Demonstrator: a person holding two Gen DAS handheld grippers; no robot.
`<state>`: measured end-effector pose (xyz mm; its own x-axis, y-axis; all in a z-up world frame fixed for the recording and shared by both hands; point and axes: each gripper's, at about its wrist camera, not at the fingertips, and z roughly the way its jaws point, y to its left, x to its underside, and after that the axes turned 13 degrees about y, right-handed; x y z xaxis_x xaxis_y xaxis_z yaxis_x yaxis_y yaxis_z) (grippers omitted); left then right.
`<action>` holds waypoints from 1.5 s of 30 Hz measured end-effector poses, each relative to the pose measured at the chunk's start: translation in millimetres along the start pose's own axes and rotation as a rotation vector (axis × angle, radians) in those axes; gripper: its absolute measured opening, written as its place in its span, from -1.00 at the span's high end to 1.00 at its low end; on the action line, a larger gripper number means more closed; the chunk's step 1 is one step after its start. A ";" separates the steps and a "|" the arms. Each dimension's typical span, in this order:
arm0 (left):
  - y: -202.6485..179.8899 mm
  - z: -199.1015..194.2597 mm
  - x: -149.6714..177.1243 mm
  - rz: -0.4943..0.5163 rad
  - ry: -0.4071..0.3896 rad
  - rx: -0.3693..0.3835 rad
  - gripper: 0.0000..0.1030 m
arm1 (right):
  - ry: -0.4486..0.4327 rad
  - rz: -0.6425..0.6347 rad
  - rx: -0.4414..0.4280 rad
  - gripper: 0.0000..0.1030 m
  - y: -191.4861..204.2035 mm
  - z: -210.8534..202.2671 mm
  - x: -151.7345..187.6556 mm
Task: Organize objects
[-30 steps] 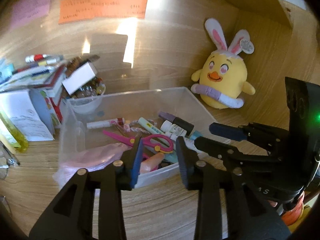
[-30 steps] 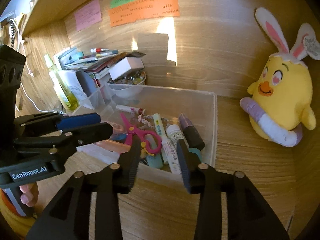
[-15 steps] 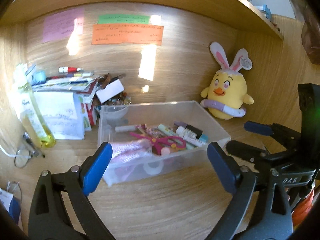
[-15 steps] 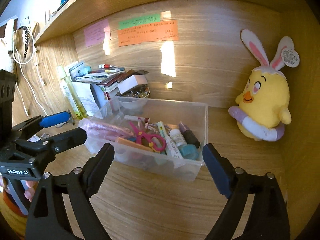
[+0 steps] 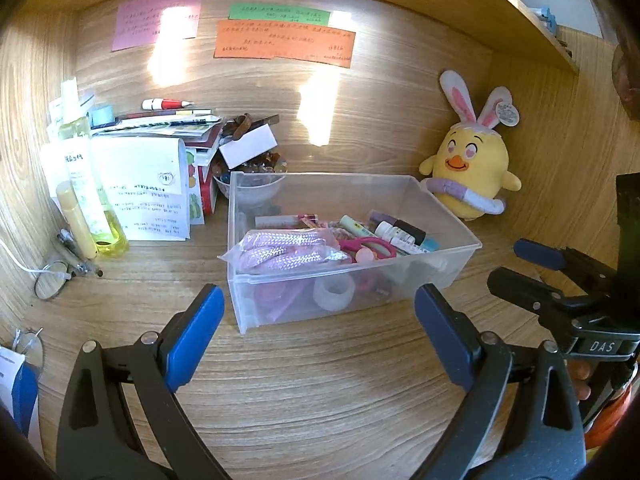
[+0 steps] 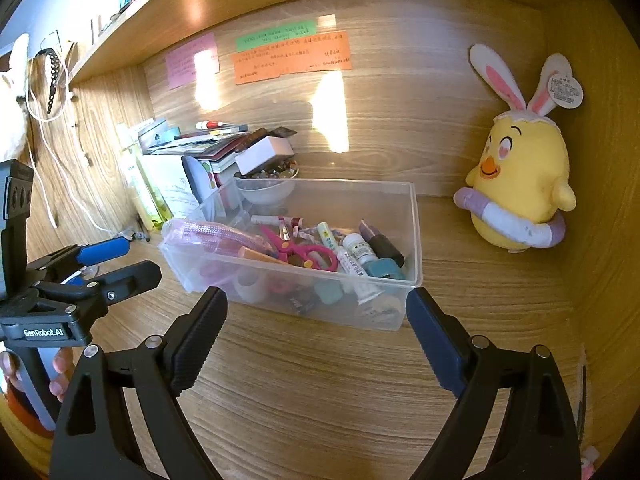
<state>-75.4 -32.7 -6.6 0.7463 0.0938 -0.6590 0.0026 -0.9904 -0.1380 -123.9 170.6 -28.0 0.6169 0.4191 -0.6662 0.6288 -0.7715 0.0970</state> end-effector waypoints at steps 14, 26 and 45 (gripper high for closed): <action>-4.2 0.9 2.7 0.020 -0.006 0.002 -0.89 | 0.014 -0.014 -0.005 -0.74 3.7 4.5 -0.7; -3.3 6.1 0.8 0.018 0.003 -0.004 -0.89 | 0.028 -0.012 -0.014 -0.74 5.4 7.8 -0.2; -7.1 3.2 6.2 0.039 -0.014 -0.006 -0.92 | 0.012 -0.032 0.003 -0.74 10.1 2.6 2.5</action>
<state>-72.9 -24.8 -12.1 0.7367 0.0566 -0.6739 -0.0219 -0.9940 -0.1075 -117.2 162.6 -30.6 0.6020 0.4491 -0.6602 0.6471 -0.7588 0.0739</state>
